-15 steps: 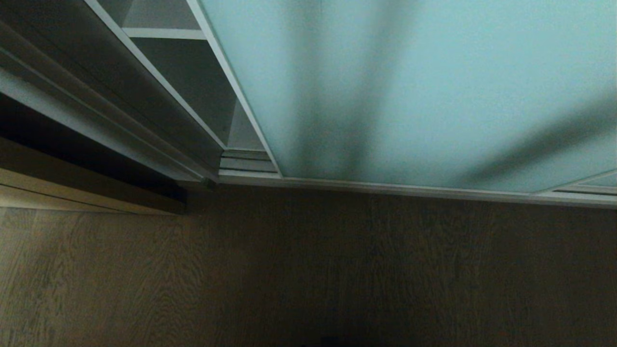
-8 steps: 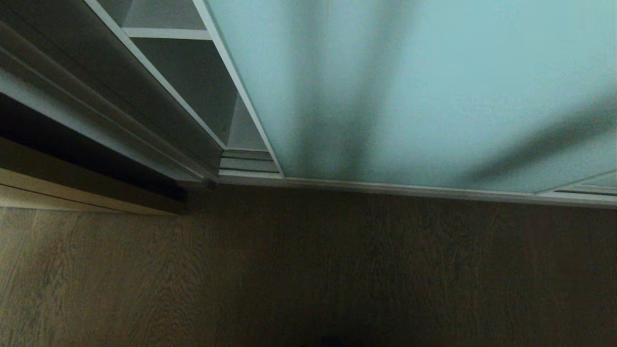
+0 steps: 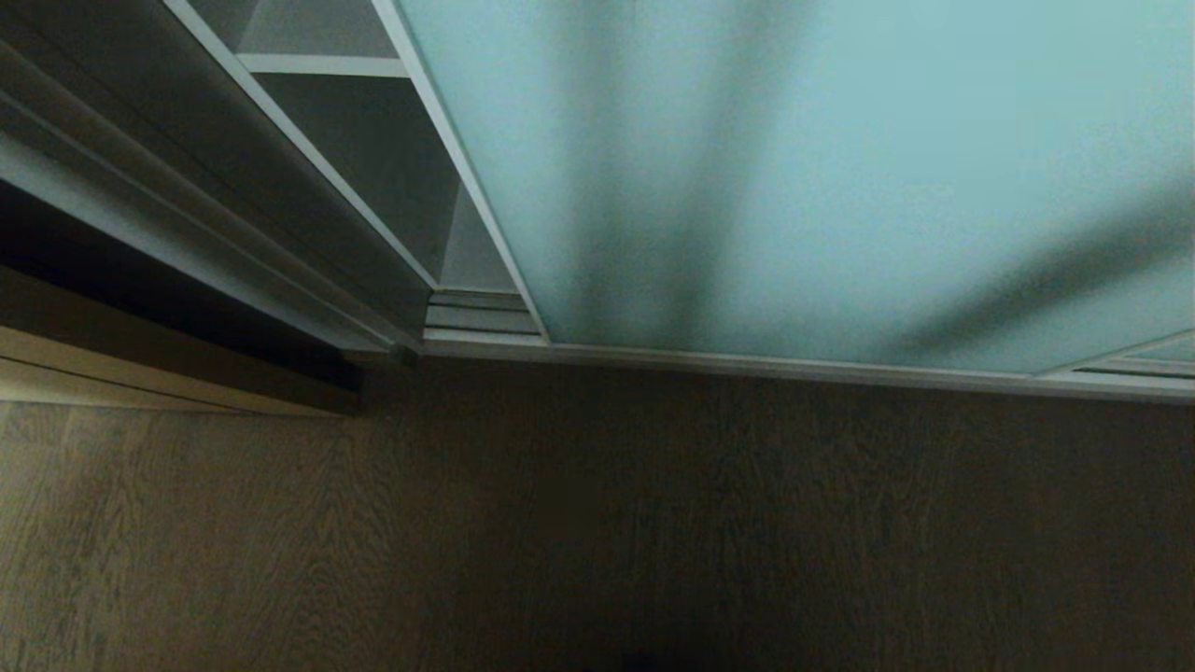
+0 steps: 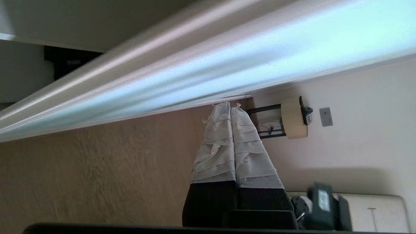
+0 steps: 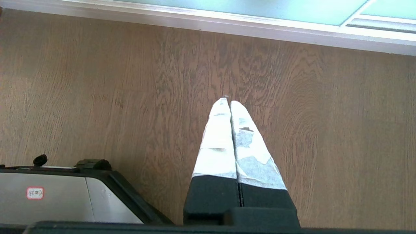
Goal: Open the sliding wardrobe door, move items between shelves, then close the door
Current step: Close the door
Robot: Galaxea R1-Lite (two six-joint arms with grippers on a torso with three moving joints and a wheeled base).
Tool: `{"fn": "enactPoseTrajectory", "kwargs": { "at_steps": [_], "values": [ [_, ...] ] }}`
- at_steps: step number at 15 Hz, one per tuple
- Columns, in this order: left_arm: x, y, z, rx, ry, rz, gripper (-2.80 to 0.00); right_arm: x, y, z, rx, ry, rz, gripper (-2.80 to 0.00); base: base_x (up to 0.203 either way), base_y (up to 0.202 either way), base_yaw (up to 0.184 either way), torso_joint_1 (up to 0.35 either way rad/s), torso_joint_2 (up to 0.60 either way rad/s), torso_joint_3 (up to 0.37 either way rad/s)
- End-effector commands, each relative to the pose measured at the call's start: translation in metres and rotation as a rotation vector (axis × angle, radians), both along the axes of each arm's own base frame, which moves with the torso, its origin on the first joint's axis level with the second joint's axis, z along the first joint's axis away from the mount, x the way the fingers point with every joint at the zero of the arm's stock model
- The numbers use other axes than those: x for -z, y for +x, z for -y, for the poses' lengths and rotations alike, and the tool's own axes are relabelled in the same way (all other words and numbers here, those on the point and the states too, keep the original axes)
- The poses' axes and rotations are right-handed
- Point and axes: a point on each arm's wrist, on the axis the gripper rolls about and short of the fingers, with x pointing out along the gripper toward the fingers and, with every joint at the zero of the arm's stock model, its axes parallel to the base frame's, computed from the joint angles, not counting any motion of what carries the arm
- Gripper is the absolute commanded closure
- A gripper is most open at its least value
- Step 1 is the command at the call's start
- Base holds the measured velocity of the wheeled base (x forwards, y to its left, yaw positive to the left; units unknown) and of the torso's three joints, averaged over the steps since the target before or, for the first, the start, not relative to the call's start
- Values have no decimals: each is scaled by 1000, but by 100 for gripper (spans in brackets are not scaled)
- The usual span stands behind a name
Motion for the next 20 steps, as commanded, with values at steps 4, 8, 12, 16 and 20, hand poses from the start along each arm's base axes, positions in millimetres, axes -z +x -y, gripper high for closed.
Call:
{"fn": "enactPoseTrajectory", "kwargs": {
  "at_steps": [4, 8, 12, 16, 20],
  "values": [
    [18, -77, -6, -108, -5, 130, 0, 0, 0, 0, -1, 0, -1, 0, 0, 0, 0, 0, 0, 0],
    [46, -85, -6, -303, 155, 261, 0, 0, 0, 0, -1, 0, -1, 0, 0, 0, 0, 0, 0, 0],
    [43, -72, -8, -523, 288, 377, 0, 0, 0, 0, -1, 0, -1, 0, 0, 0, 0, 0, 0, 0],
    [19, -64, -12, -670, 281, 446, 0, 0, 0, 0, -1, 0, -1, 0, 0, 0, 0, 0, 0, 0],
    [-1, -52, -14, -698, 299, 553, 0, 0, 0, 0, -1, 0, -1, 0, 0, 0, 0, 0, 0, 0]
  ]
}}
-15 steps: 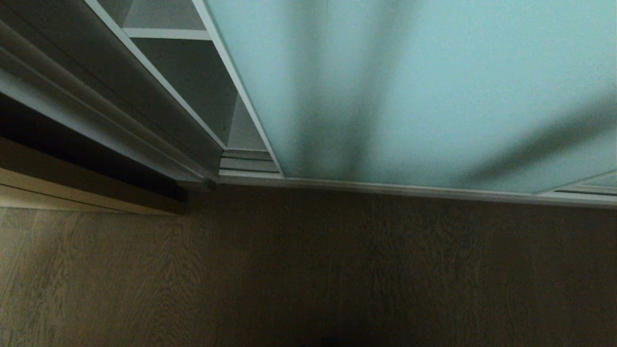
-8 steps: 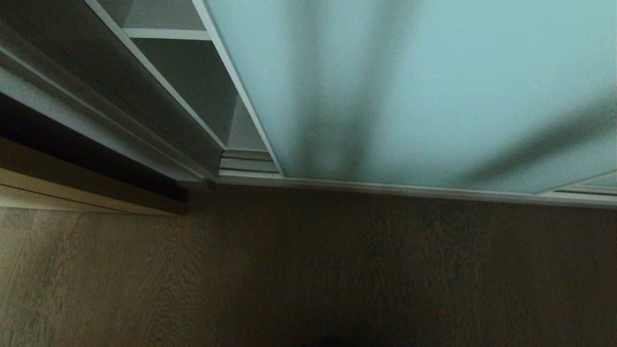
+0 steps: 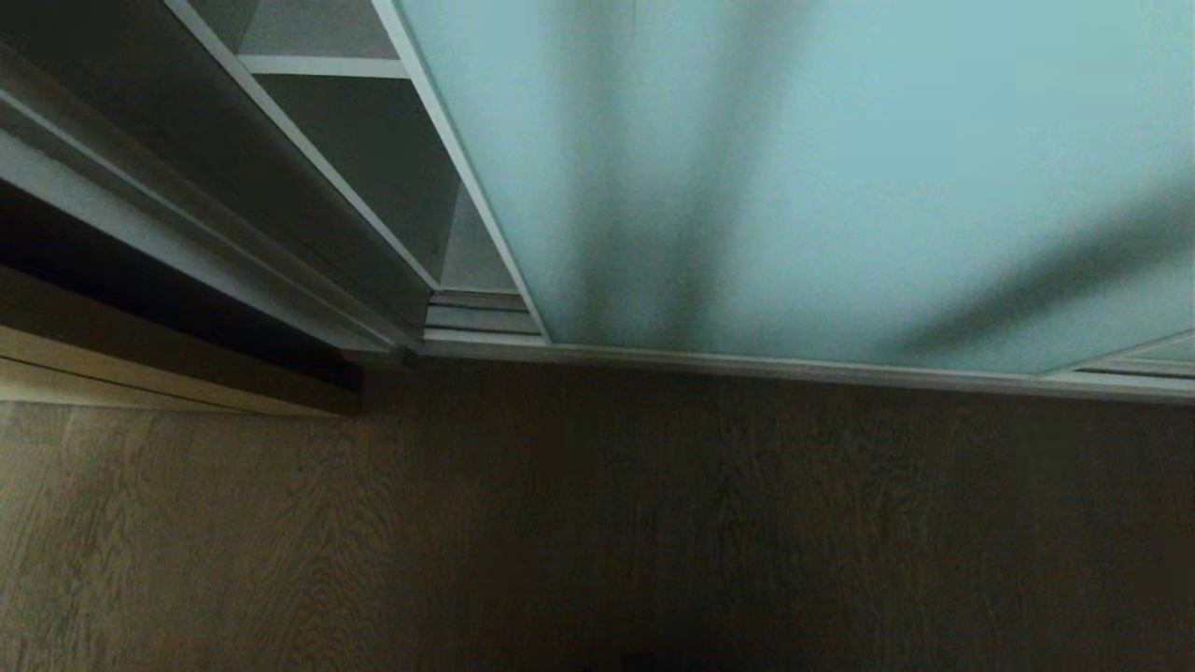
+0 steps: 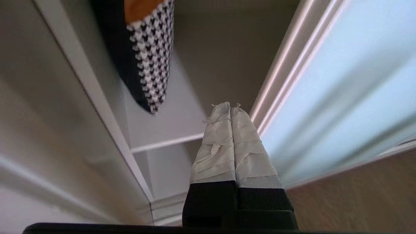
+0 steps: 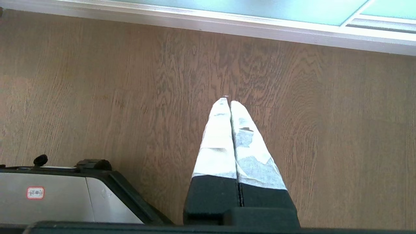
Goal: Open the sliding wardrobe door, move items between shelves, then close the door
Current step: Close the door
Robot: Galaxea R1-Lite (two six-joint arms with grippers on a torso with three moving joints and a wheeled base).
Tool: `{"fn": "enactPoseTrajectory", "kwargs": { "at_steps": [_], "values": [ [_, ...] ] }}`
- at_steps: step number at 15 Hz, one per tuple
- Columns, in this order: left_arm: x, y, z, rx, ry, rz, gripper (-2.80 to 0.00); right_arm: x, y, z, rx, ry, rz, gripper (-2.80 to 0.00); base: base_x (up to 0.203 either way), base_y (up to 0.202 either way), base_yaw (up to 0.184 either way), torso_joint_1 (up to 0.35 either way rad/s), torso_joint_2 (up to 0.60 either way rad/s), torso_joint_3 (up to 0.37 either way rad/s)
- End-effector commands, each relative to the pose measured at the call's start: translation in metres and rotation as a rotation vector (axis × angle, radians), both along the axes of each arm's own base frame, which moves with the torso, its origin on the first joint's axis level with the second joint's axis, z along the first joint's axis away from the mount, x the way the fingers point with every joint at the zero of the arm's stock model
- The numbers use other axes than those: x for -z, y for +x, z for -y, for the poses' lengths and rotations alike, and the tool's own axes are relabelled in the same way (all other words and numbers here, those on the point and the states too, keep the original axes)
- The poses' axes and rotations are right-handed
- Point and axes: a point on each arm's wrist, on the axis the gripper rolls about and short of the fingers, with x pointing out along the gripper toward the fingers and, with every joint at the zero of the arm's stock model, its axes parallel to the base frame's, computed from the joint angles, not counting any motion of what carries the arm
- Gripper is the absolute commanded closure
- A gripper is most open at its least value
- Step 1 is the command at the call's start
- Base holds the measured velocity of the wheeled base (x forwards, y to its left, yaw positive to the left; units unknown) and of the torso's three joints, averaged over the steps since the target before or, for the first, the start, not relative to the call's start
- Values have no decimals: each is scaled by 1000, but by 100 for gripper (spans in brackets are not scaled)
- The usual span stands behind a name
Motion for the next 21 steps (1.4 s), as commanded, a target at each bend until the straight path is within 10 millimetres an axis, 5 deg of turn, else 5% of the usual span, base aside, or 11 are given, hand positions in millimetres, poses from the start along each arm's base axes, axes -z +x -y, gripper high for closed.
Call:
{"fn": "enactPoseTrajectory", "kwargs": {
  "at_steps": [1, 6, 10, 21],
  "values": [
    [-9, 25, -4, 19, -9, -29, 0, 0, 0, 0, 0, 0, -1, 0, 0, 0, 0, 0, 0, 0],
    [-31, 57, 13, 317, -65, -74, 0, 0, 0, 0, 0, 0, -1, 0, 0, 0, 0, 0, 0, 0],
    [-41, 63, 40, 546, -125, -155, 0, 0, 0, 0, 0, 0, -1, 0, 0, 0, 0, 0, 0, 0],
    [-32, 79, 68, 707, -213, -388, 0, 0, 0, 0, -1, 0, -1, 0, 0, 0, 0, 0, 0, 0]
  ]
}}
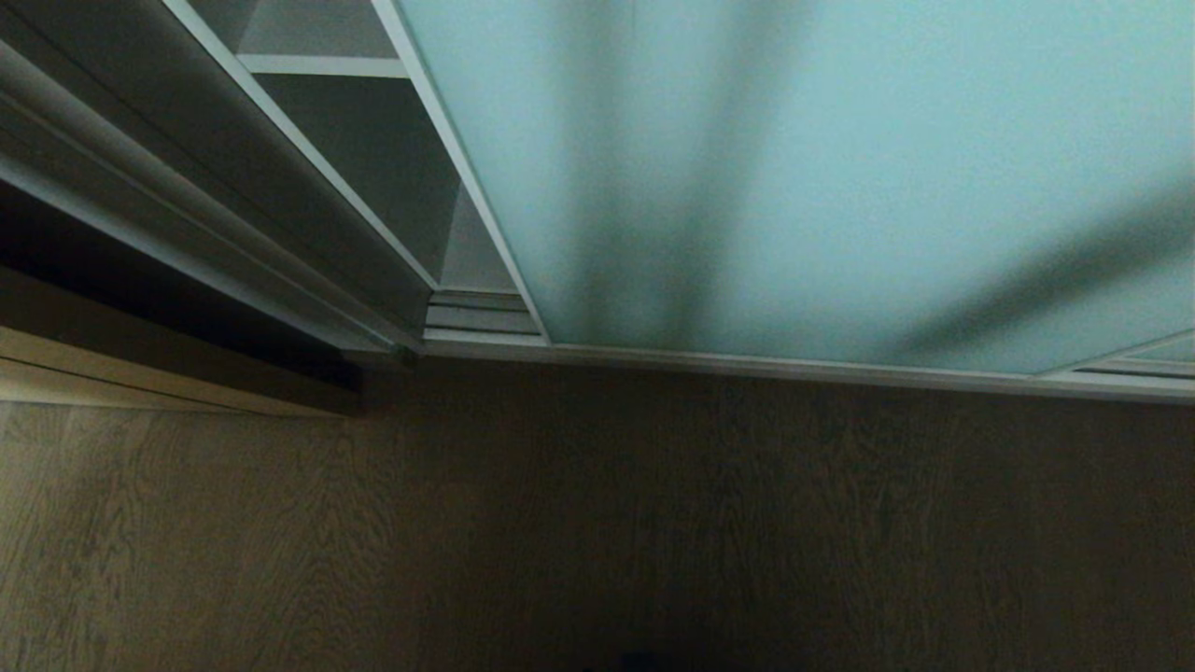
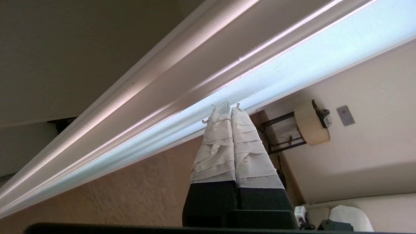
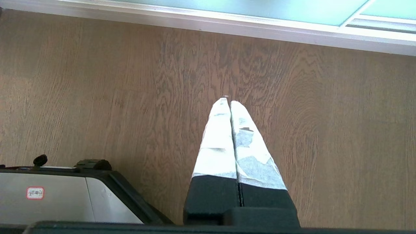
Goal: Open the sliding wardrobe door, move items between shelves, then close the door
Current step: Close the door
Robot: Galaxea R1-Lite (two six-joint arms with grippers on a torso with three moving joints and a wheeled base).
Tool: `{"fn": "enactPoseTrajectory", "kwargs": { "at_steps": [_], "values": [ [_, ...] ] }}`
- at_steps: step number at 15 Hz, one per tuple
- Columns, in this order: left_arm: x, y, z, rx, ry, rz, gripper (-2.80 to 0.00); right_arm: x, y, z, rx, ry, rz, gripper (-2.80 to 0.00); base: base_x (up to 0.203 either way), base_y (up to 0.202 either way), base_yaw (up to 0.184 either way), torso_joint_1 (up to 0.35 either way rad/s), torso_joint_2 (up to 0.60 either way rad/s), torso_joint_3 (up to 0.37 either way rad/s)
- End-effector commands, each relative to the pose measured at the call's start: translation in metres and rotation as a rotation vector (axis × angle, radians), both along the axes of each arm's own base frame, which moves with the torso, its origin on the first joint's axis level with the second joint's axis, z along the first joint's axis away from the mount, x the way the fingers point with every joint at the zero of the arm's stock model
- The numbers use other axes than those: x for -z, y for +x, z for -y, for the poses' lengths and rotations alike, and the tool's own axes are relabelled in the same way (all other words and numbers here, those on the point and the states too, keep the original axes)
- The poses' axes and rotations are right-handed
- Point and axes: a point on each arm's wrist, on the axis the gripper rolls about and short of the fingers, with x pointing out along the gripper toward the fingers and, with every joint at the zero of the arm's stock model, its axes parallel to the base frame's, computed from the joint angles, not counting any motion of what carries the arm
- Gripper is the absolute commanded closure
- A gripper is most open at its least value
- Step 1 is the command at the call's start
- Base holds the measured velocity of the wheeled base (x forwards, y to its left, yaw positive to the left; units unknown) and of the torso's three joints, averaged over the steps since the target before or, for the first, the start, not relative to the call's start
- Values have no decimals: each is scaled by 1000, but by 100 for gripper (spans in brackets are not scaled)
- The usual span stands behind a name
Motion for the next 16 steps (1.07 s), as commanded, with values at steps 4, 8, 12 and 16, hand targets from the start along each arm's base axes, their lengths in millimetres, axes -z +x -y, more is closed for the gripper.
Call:
{"fn": "enactPoseTrajectory", "kwargs": {
  "at_steps": [4, 8, 12, 16],
  "values": [
    [9, 20, 15, -53, 28, -48, 0, 0, 0, 0, 0, 0, -1, 0, 0, 0, 0, 0, 0, 0],
    [15, 29, 20, -124, 29, -82, 0, 0, 0, 0, 0, 0, -1, 0, 0, 0, 0, 0, 0, 0],
    [20, 45, 29, -229, -23, -92, 0, 0, 0, 0, -2, 0, -1, 0, 0, 0, 0, 0, 0, 0],
    [20, 49, 27, -334, -56, -108, 0, 0, 0, 0, 0, 0, -1, 0, 0, 0, 0, 0, 0, 0]
  ]
}}
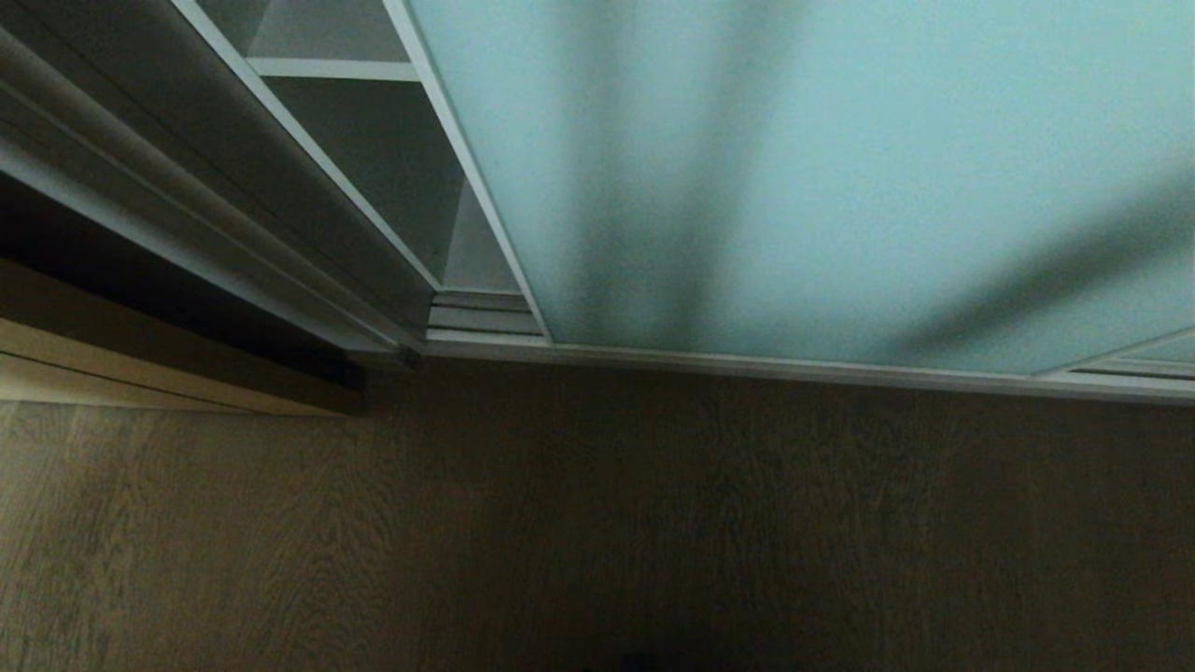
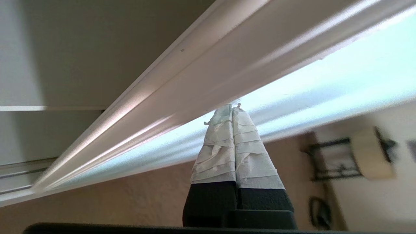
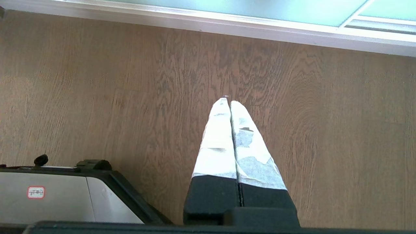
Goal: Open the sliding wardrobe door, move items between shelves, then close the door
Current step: Close the door
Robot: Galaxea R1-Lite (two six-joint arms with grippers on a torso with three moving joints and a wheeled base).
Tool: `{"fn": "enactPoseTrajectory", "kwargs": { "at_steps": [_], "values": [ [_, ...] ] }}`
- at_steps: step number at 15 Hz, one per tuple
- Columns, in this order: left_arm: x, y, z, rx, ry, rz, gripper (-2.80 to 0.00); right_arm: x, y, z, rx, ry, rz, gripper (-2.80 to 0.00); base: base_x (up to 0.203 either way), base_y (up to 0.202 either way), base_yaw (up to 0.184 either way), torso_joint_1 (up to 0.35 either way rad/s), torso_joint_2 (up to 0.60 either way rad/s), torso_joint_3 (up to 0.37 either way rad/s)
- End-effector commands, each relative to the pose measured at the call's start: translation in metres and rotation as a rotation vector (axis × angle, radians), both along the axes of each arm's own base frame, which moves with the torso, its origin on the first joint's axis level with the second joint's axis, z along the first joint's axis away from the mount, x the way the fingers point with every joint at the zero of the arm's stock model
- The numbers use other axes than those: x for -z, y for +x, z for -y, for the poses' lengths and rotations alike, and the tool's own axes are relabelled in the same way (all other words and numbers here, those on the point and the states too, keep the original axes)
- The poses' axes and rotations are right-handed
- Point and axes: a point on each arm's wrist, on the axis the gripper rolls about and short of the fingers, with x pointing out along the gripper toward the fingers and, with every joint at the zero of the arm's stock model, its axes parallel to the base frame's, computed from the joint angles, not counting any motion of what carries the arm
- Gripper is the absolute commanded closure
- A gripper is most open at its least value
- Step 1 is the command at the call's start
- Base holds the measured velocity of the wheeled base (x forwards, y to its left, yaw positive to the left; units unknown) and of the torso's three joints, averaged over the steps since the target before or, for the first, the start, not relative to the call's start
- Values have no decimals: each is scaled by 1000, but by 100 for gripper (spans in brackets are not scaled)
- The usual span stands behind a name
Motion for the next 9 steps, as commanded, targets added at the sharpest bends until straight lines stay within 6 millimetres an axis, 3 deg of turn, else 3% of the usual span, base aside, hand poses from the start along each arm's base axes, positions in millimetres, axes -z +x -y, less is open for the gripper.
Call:
{"fn": "enactPoseTrajectory", "kwargs": {
  "at_steps": [1, 9],
  "values": [
    [2, 4, -1, -50, -8, -16, 0, 0, 0, 0, -1, 0, -1, 0, 0, 0, 0, 0, 0, 0],
    [-8, -25, -27, -129, -54, 60, 0, 0, 0, 0, -1, 0, -1, 0, 0, 0, 0, 0, 0, 0]
  ]
}}
